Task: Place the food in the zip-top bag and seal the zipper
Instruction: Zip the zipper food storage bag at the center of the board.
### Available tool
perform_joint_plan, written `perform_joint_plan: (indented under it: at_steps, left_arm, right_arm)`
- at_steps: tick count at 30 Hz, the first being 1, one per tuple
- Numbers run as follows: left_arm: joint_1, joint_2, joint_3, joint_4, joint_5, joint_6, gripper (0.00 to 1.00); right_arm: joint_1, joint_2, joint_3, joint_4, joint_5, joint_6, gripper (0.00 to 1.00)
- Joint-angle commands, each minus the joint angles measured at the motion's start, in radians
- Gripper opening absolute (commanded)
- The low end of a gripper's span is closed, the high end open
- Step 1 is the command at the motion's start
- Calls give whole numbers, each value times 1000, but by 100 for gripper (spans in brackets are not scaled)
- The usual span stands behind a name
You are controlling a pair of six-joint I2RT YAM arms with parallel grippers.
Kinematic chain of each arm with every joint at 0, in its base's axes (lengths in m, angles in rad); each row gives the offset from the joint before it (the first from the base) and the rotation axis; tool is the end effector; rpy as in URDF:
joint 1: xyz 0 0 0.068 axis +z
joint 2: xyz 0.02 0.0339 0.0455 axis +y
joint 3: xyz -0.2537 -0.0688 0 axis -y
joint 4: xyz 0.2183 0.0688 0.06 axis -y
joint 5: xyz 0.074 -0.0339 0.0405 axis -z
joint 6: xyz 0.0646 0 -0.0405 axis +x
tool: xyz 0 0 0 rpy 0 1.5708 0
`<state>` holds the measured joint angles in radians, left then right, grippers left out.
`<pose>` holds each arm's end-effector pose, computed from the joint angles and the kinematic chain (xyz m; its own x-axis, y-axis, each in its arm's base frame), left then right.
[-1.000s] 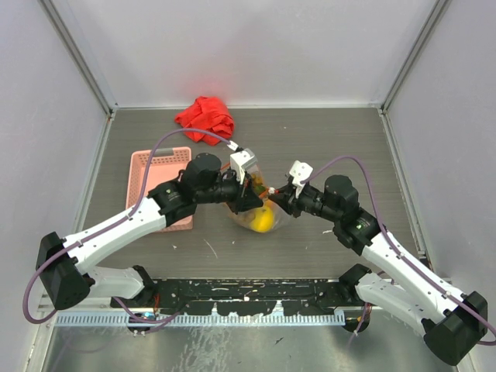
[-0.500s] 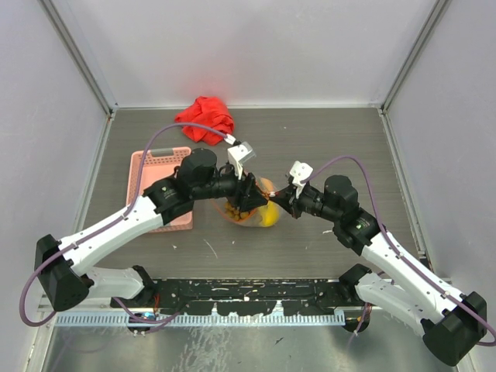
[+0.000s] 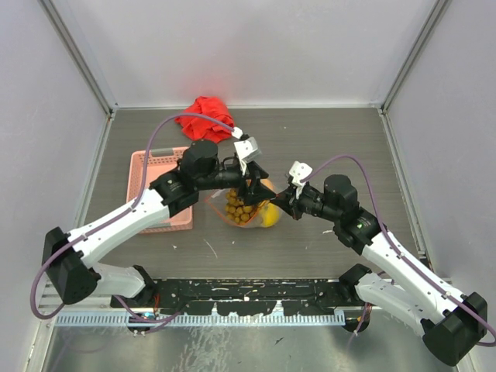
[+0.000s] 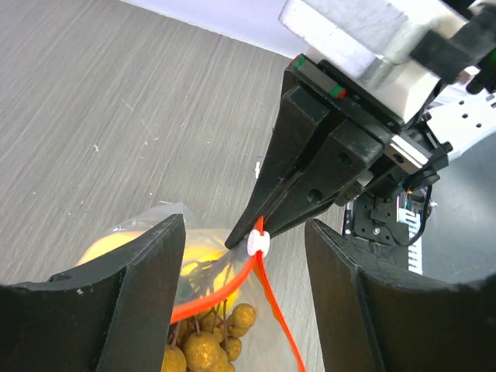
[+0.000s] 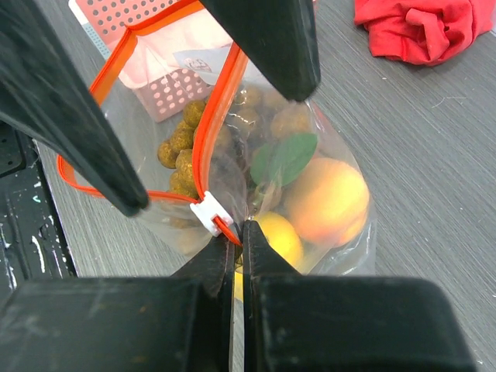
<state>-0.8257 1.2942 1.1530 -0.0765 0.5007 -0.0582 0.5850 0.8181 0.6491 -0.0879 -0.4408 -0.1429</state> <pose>0.1826 -0.2436 0.3580 -0.2022 0.1439 -0.9687 0.9525 0.2591 -0.1603 0.1515 0.1334 0.2874 -0.0896 -0.2138 -0.9728 -0.8650 0.5008 -0.0304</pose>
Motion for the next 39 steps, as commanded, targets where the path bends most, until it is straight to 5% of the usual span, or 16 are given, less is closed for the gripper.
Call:
perform_joint_plan:
  at_steps: [1,16,28,34,39]
  left_arm:
    - [17,47,38,90,154,46,63]
    - [16,90,31,42,193,75,36]
    - [17,113,36,24,195,63,37]
    - [16,109,39,-7,176,69,5]
    - [17,77,36,-63,141,97,0]
  right_arm:
    - [-6,-11,66,35,-18,23,1]
    - [-8,-12,76,25,-10,49,1]
    - [-9,-2,83,24,-19,58,1]
    - [-11,-11,84,17,-5,63,0]
    - [-20,-17,107,-23,10,62,1]
